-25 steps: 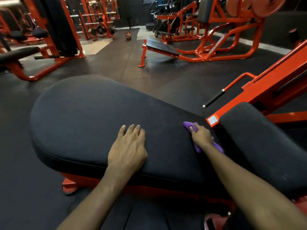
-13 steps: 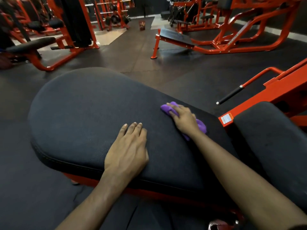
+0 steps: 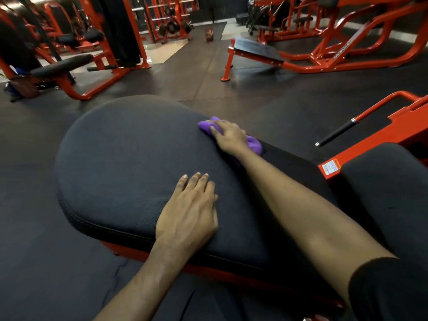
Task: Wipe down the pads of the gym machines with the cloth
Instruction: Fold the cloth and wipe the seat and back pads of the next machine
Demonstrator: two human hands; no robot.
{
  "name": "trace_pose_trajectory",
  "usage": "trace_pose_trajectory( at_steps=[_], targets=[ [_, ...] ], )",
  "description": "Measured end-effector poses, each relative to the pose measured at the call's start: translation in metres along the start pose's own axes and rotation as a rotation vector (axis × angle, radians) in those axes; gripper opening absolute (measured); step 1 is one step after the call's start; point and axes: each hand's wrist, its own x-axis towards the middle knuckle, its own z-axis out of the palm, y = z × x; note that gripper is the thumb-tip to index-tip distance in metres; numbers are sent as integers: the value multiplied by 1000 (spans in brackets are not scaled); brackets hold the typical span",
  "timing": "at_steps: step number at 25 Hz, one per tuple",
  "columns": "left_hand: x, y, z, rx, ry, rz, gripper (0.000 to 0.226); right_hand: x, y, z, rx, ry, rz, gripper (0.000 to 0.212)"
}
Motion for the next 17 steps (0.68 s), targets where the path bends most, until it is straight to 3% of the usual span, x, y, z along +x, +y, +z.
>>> trace_pose_trajectory(
  at_steps=[2, 4, 6, 10, 12, 14, 17],
  targets=[
    [-2, 0, 0, -12, 16, 8, 43, -5, -38, 4, 30, -26, -276, 40],
    [-1, -2, 1, -21, 35, 10, 42, -16, -28, 0, 68, -36, -394, 41],
    [-1, -1, 2, -31, 55, 8, 41, -24, 16, -4, 68, -7, -290, 42],
    [-3, -1, 4, -52, 61, 4, 40, -57, 114, -14, -13, 73, 221, 45],
    [-3, -2, 3, -55, 66, -2, 41, -77, 131, -19, -41, 74, 394, 47],
    [-3, 0, -1, -70, 89, 11, 40, -86, 113, -21, -50, 74, 429, 48],
    [-11, -6, -18, -211, 141, 29, 27, -111, 45, -13, -92, 82, 158, 47]
  ],
)
